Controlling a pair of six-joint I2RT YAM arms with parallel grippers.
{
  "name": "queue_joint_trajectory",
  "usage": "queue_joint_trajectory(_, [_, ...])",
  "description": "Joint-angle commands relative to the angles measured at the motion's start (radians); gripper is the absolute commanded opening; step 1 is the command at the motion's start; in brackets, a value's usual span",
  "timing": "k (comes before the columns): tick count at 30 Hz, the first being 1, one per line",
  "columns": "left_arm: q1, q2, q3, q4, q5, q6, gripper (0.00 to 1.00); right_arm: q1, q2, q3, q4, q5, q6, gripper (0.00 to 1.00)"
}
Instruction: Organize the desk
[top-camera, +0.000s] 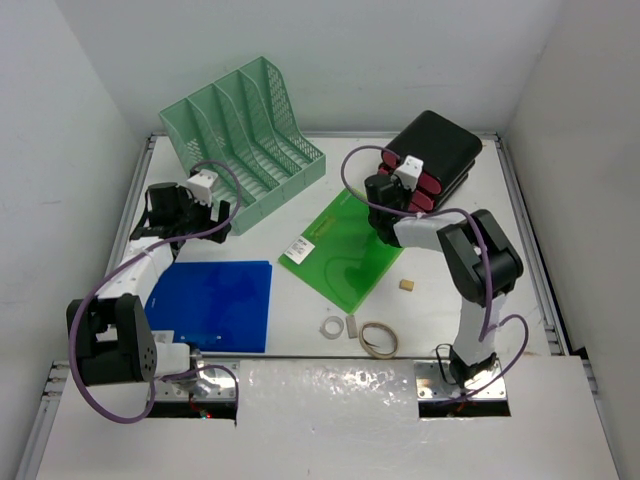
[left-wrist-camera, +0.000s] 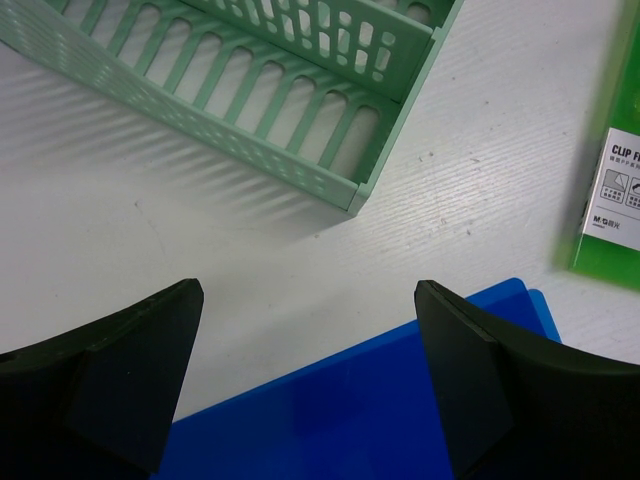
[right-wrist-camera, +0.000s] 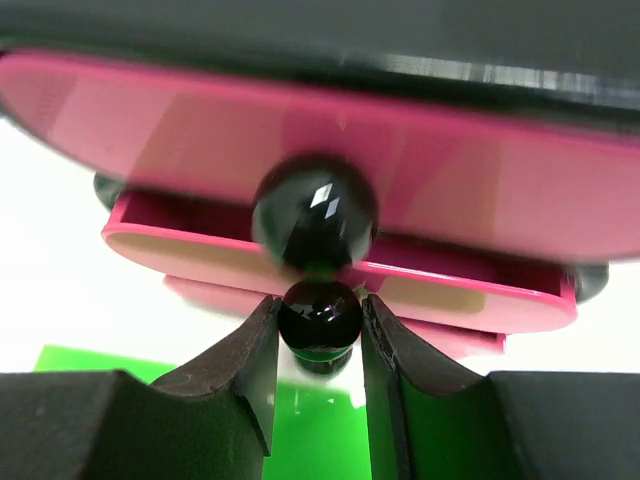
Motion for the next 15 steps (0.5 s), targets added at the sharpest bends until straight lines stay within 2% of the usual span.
queue_joint_trajectory(1, [-0.002,-0.012,0.040,0.019,0.014,0.004,0.86,0.050,-0.079,-0.059,0.025,0.029,0.032,0.00])
queue_joint_trajectory(8, [0.000,-0.023,0.040,0.014,0.012,0.004,0.86,0.161,-0.116,-0.155,0.082,0.063,0.027,0.00])
queue_joint_trajectory(13, [-0.002,-0.026,0.042,0.013,0.012,0.004,0.86,0.185,-0.139,-0.207,0.069,0.055,0.070,0.00])
queue_joint_trajectory(14, [-0.002,-0.028,0.042,0.014,0.014,0.003,0.86,0.187,-0.143,-0.210,0.048,0.055,0.075,0.01])
queue_joint_trajectory(15, [0.000,-0.028,0.040,0.013,0.015,0.002,0.86,0.190,-0.152,-0.216,0.051,0.051,0.075,0.09])
